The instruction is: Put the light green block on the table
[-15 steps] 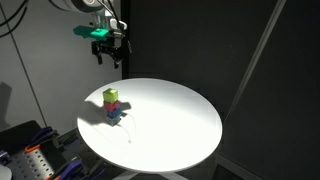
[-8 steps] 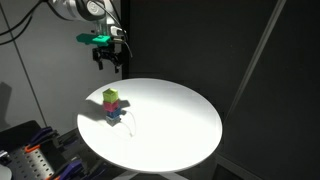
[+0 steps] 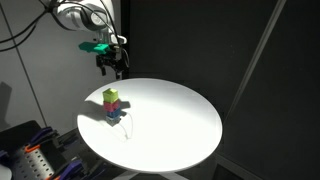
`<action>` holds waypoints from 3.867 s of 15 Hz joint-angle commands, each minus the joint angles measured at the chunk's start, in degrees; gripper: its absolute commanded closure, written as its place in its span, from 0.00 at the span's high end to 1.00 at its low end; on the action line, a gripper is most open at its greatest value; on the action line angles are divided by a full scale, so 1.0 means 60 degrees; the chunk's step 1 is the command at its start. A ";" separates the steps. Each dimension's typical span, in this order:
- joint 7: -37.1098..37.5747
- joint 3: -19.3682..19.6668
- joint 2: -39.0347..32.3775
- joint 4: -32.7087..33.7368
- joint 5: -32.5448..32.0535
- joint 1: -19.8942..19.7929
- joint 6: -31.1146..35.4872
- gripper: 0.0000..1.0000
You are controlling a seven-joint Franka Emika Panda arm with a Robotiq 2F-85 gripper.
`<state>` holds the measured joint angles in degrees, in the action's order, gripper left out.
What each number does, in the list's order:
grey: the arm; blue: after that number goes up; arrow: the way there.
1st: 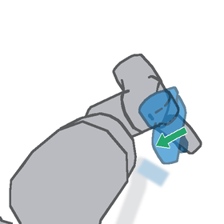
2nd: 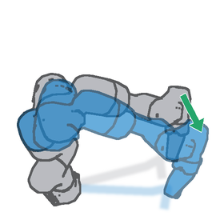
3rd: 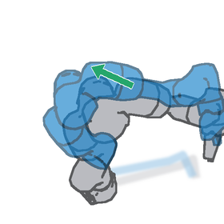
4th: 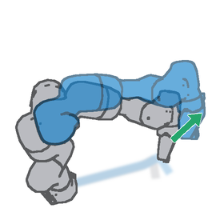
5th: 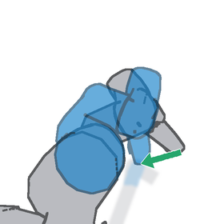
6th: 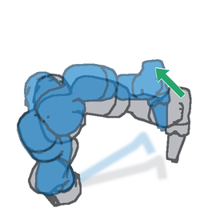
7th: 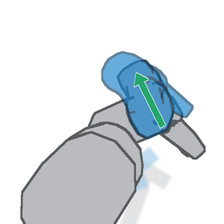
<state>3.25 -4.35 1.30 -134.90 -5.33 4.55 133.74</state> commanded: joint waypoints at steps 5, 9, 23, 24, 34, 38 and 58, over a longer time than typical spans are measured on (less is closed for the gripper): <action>0.0929 0.0027 0.0031 -0.0486 -0.0121 -0.0058 0.0466 1.00; 0.0866 0.0083 -0.0071 -0.0744 -0.0054 -0.0096 0.0733 1.00; 0.0506 0.0218 -0.0850 -0.0901 0.0105 -0.0102 0.2106 1.00; 0.0467 0.0218 -0.0860 -0.0913 0.0087 -0.0101 0.2130 1.00; 0.0266 0.0245 -0.1111 -0.0940 -0.0015 -0.0106 0.2164 1.00; 0.0303 0.0258 -0.1225 -0.0927 -0.0053 -0.0100 0.2169 1.00; 0.0003 0.0210 -0.0538 -0.0792 0.0123 -0.0085 0.1360 0.27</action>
<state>5.46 -2.85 -4.90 -139.98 -5.32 4.28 145.11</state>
